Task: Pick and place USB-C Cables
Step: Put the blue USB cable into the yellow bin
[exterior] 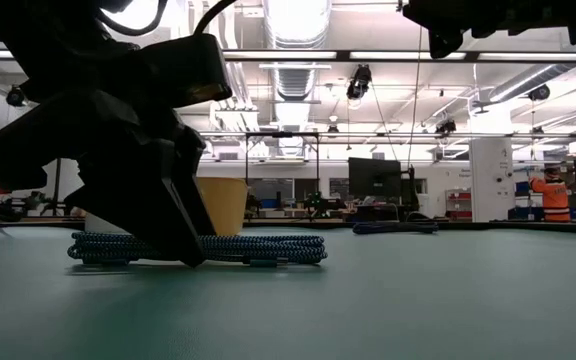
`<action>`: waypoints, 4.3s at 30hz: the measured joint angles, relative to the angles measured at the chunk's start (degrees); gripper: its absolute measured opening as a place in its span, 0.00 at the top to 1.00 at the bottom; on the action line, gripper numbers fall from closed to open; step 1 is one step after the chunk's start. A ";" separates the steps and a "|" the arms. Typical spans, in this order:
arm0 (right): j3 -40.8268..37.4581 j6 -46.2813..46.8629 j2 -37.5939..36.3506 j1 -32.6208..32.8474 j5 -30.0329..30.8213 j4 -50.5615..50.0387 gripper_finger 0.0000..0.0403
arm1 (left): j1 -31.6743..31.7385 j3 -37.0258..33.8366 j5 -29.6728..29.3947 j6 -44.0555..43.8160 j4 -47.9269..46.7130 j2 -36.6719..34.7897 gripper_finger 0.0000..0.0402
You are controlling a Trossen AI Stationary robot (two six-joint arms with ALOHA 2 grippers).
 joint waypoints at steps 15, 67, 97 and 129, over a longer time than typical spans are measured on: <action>0.00 0.00 0.00 0.00 0.02 0.00 0.85 | -0.04 0.00 0.13 0.16 -0.23 0.02 0.72; -0.02 0.11 0.00 -0.02 0.04 -0.42 0.85 | 6.32 0.11 -9.75 -0.48 -8.20 -20.43 0.94; -0.02 0.04 0.01 -0.02 0.05 -0.47 0.85 | 25.64 0.09 -15.37 -16.69 -23.69 -22.69 0.92; -0.02 -0.42 0.00 -0.02 0.07 -0.46 0.85 | 30.45 -4.57 -18.51 -26.07 -26.60 -22.58 0.92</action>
